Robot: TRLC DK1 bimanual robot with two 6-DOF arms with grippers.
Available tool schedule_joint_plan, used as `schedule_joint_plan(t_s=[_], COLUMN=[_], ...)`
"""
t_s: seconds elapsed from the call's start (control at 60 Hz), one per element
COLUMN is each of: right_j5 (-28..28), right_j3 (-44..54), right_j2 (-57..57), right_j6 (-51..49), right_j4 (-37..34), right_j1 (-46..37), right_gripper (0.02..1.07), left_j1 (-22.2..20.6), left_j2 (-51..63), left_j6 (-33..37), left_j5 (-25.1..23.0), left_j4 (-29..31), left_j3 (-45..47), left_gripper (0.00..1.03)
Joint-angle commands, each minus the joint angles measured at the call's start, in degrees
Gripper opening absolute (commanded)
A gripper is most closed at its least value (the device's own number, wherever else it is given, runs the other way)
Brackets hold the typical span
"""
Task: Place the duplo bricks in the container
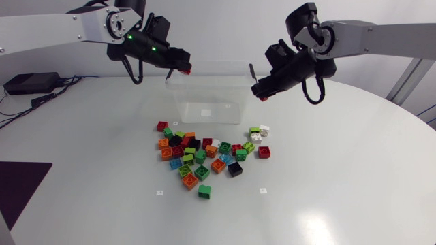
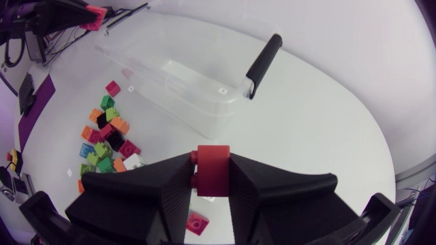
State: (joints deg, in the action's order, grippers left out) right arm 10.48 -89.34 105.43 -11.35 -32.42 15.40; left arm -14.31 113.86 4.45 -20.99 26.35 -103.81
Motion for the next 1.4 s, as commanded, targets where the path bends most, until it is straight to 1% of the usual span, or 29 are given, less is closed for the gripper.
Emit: schedule_joint_plan(t_s=[0.0, 0.15, 0.25, 0.3, 0.317, 0.333, 0.383, 0.417, 0.433, 0.517, 0.75, 0.917, 1.05, 1.233, 1.383], right_j5=[0.4, 0.8, 1.2, 1.3, 1.3, 1.3, 1.3, 1.3, 1.3, 1.3, 0.9, 0.4, 0.4, -0.5, -0.5], right_j3=[-2.9, -6.9, -9.4, -10.9, -11.2, -11.7, -13.5, -14.4, -15.0, -17.4, -24.7, -27.9, -29.8, -31.4, -36.0], right_j2=[-0.9, 0.2, 1.7, 2.7, 2.9, 3.4, 4.5, 5.1, 5.6, 7.3, 13.1, 16.6, 18.9, 21.8, 25.5], right_j6=[2.1, 2.9, 3.6, 4.0, 4.1, 4.1, 4.7, 4.9, 4.9, 5.4, 6.9, 7.0, 7.0, 7.0, 7.0], right_j4=[-1.0, -2.0, -2.2, -2.3, -2.3, -2.4, -2.7, -2.8, -2.8, -3.2, -4.0, -4.0, -3.9, -3.1, -3.5], right_j1=[1.0, 2.3, 2.9, 3.2, 3.3, 3.6, 4.1, 4.4, 4.6, 5.2, 6.2, 6.3, 5.7, 5.1, 4.2], right_gripper=[0.18, 0.18, 0.18, 0.18, 0.18, 0.18, 0.18, 0.18, 0.18, 0.18, 0.18, 0.18, 0.18, 0.18, 0.18], left_j1=[0.4, 0.6, 0.9, 0.9, 1.0, 1.1, 1.1, 1.2, 1.2, 1.4, 3.9, 5.5, 7.4, 10.6, 13.5], left_j2=[4.5, 9.0, 11.6, 12.7, 13.1, 13.2, 13.2, 13.1, 13.1, 10.6, 0.1, -8.5, -12.9, -16.7, -19.6], left_j6=[-2.6, -3.7, -4.3, -4.7, -4.9, -5.0, -5.0, -4.8, -4.7, -3.6, 0.9, 6.1, 9.9, 15.2, 19.1], left_j5=[1.1, 3.2, 3.7, 3.7, 3.7, 3.7, 3.7, 3.7, 3.7, 3.7, 3.7, 3.7, 3.5, 1.0, -1.5], left_j4=[-0.5, -0.9, -0.9, -0.9, -0.8, -0.7, -0.4, 0.6, 1.2, 3.5, 3.4, 3.4, 3.4, 3.4, 3.4], left_j3=[-4.5, -9.9, -13.7, -15.0, -15.4, -15.5, -15.4, -15.4, -15.4, -13.8, -5.1, 4.3, 10.7, 17.9, 23.4], left_gripper=[0.21, 0.23, 0.32, 0.46, 0.53, 0.63, 0.79, 0.93, 0.99, 1.0, 0.99, 0.99, 0.99, 0.99, 0.99])
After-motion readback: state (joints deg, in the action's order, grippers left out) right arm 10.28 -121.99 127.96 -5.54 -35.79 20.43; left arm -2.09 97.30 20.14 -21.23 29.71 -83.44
